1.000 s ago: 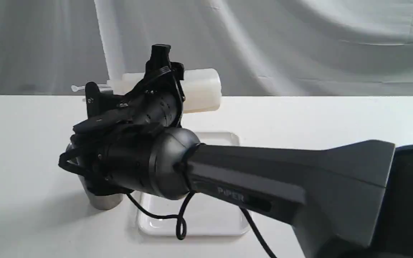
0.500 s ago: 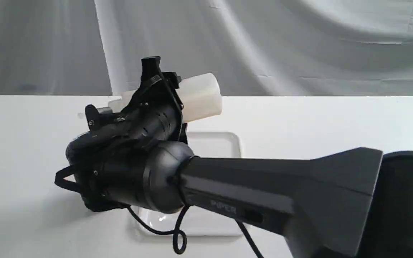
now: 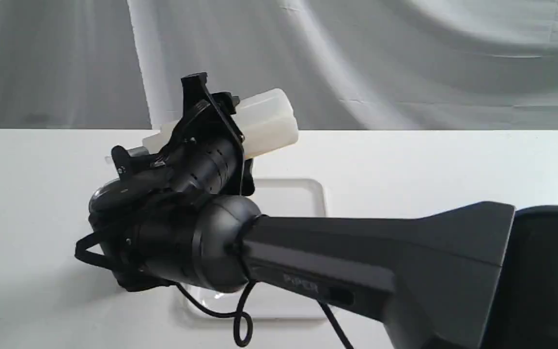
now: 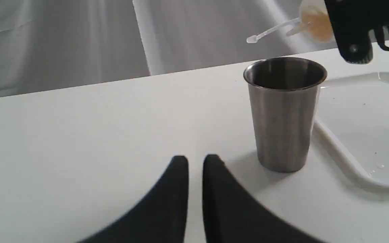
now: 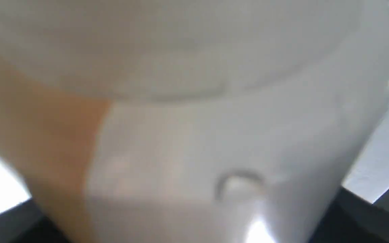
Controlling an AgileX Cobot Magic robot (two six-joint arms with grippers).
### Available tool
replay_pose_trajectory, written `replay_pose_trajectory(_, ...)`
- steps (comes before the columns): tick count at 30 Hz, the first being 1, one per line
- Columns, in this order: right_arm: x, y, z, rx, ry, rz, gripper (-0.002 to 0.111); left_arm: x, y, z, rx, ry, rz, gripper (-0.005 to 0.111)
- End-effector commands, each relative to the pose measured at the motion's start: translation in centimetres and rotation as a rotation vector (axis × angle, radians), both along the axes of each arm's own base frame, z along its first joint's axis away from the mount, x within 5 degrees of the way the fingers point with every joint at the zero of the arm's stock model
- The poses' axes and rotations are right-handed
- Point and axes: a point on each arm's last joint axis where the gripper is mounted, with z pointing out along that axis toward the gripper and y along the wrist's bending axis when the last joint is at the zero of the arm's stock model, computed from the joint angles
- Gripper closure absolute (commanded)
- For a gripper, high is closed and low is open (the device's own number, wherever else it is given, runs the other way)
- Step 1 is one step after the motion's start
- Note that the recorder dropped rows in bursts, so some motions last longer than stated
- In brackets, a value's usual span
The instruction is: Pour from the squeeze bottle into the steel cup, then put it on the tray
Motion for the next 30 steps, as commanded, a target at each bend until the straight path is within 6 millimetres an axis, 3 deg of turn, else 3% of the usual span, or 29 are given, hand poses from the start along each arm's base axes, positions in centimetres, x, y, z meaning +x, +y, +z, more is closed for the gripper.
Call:
replay_pose_trajectory(1, 0.01, -0.14, 1.21, -0.048, -0.048, 0.007, 0.067, -0.01, -0.02, -0.06, -0.002, -0.007, -0.003, 0.098)
replay_pose_trajectory(30, 0.19, 0.08, 1.96, -0.236, -0.061, 0.061, 0.067, -0.01, -0.02, -0.06, -0.002, -0.007, -0.003, 0.098)
